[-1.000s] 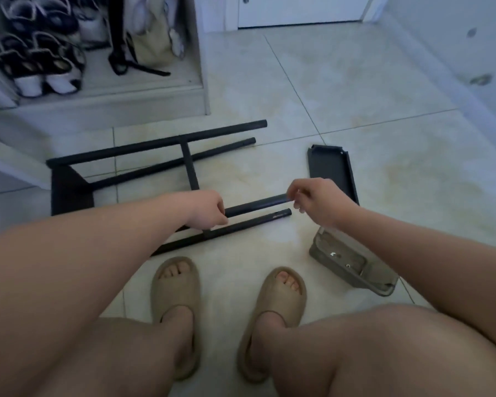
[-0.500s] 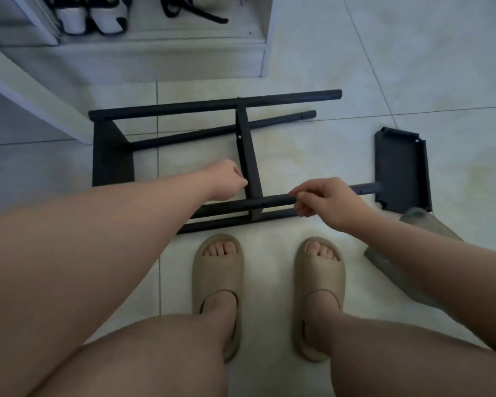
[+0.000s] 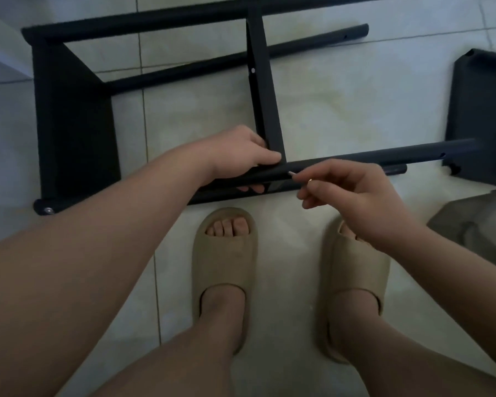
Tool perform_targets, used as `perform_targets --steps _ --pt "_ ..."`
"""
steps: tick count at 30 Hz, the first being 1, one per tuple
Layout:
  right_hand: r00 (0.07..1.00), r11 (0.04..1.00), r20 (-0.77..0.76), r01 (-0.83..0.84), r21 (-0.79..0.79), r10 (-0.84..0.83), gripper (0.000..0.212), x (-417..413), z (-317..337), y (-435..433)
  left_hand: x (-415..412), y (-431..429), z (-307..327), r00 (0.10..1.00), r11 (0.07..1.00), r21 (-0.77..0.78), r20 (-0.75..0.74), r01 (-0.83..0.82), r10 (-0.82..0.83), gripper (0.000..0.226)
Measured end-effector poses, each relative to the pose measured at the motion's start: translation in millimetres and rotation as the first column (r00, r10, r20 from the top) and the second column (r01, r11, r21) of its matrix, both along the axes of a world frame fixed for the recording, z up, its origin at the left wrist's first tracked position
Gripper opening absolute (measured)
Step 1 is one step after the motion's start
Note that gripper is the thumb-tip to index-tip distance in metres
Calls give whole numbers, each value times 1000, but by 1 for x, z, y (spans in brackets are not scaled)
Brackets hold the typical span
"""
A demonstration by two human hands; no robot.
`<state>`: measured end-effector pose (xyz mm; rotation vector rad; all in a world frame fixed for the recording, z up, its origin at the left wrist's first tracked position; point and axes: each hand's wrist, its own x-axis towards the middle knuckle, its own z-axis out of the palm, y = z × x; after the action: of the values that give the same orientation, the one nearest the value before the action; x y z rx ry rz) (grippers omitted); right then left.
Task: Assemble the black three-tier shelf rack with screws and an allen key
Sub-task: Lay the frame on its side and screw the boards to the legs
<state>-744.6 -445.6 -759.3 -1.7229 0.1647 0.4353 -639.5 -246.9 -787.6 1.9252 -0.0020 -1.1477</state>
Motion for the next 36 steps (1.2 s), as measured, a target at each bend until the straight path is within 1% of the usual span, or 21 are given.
perform_targets --steps 3,7,11,19,21,26,36 --pt "1000 1000 -2 -8 9 8 22 -6 -5 -4 -2 -4 -1 1000 1000 5 26 0 0 26" --pt "999 999 -6 -47 -19 47 23 -14 -9 -7 -4 -4 -3 999 1000 0 34 -19 19 27" --pt "995 994 33 -90 -60 92 23 -15 -13 -3 -4 -1 -3 999 999 -22 15 -34 34 26" --pt "996 996 34 -86 -6 86 9 -13 -15 -2 -8 -1 -2 998 998 -30 -10 -60 59 22" --pt "996 996 26 -85 6 84 10 -14 -17 -1 -8 -1 -2 998 997 -34 -11 -67 66 21" --pt "997 997 41 -69 19 68 19 -13 -17 1 -9 -1 -2 997 997 -28 -10 -72 71 21" --pt "996 992 70 -44 -115 52 14 -14 -22 8 -7 0 1 997 997 -27 -37 -71 70 21"
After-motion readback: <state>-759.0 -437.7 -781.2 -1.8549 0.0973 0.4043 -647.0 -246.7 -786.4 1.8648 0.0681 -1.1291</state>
